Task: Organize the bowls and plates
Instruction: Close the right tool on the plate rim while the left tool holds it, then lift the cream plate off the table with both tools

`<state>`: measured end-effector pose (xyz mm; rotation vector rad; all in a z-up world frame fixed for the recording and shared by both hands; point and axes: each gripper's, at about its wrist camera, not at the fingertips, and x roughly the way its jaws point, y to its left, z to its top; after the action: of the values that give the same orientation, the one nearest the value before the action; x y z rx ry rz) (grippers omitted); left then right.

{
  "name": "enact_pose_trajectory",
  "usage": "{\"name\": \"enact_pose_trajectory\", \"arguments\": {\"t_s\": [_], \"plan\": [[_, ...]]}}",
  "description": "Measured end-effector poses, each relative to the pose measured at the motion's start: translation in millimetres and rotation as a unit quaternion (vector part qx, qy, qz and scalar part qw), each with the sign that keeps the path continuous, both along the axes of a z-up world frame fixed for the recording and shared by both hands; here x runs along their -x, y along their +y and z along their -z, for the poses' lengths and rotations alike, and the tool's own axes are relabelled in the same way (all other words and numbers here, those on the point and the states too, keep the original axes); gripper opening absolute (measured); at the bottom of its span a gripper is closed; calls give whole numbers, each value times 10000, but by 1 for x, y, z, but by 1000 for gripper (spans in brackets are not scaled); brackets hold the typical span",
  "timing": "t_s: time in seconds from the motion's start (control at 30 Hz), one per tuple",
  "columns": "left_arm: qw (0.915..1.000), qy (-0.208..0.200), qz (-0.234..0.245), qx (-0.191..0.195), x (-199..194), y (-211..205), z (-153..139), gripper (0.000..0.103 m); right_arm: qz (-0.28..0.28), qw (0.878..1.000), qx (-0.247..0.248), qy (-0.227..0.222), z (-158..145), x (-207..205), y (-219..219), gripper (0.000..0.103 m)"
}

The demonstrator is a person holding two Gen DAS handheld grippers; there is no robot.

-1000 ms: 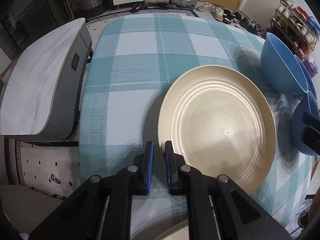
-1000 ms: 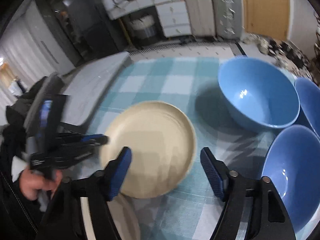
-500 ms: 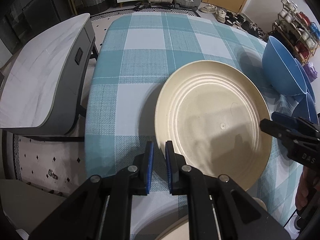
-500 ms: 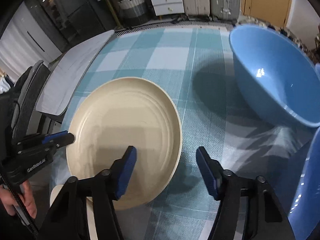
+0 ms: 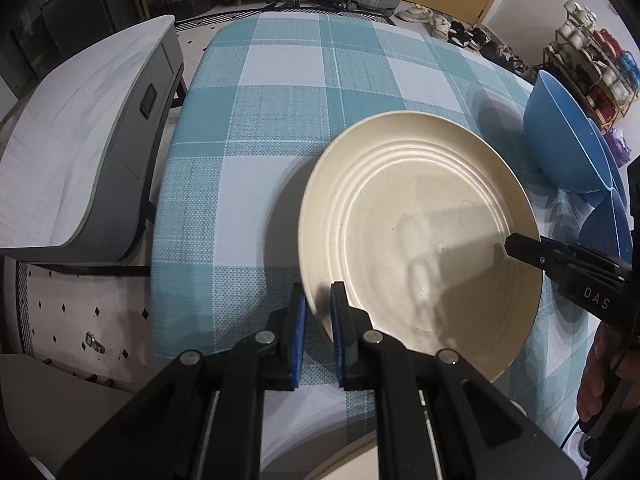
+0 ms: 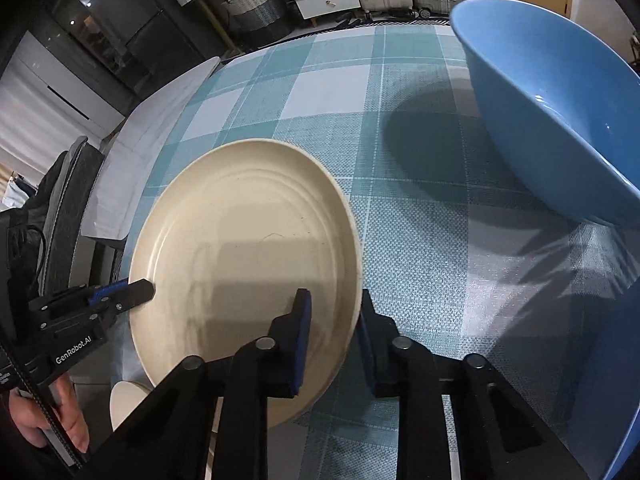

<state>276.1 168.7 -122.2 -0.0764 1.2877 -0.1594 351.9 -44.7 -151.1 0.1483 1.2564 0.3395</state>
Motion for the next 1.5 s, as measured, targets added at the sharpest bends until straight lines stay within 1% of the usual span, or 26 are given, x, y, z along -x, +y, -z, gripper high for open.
{"name": "enact_pose_trajectory", "arguments": {"t_s": [0.1, 0.17, 0.27, 0.43, 0.63, 0.8, 0.93, 1.03, 1.17, 1.3, 1.5], "plan": [[9999, -17, -16, 110, 0, 2, 0, 10, 57, 10000, 11, -3, 1, 0, -3, 12], [9997, -25, -47, 222, 0, 4, -1, 9, 70, 10000, 27, -10, 1, 0, -4, 12], [9998, -53, -64, 180, 1, 3, -2, 9, 83, 10000, 16, -28, -1, 0, -4, 12], [9998, -107, -92, 133, 2, 3, -5, 9, 58, 9998, 41, -178, -9, 3, -3, 11], [9997, -173, -114, 162, 6, 3, -12, 9, 70, 9995, 11, -296, -16, 5, -5, 11], [9994, -278, -116, 176, 10, 2, -23, 9, 112, 9992, -71, -377, -24, 8, -8, 11], [9990, -417, -133, 132, 16, 2, -35, 9, 102, 9987, -94, -498, -36, 13, -10, 11], [9983, -549, -162, 82, 25, 2, -45, 9, 87, 9985, -181, -501, -43, 18, -11, 11], [9975, -688, -175, -28, 41, 0, -56, 9, 32, 9979, -189, -624, -55, 28, -10, 11], [9967, -770, -239, -42, 57, 2, -65, 9, -34, 9971, -226, -730, -65, 41, -8, 11], [9953, -889, -376, -93, 84, 7, -75, 9, -180, 9961, -321, -798, -72, 63, -3, 11]]}}
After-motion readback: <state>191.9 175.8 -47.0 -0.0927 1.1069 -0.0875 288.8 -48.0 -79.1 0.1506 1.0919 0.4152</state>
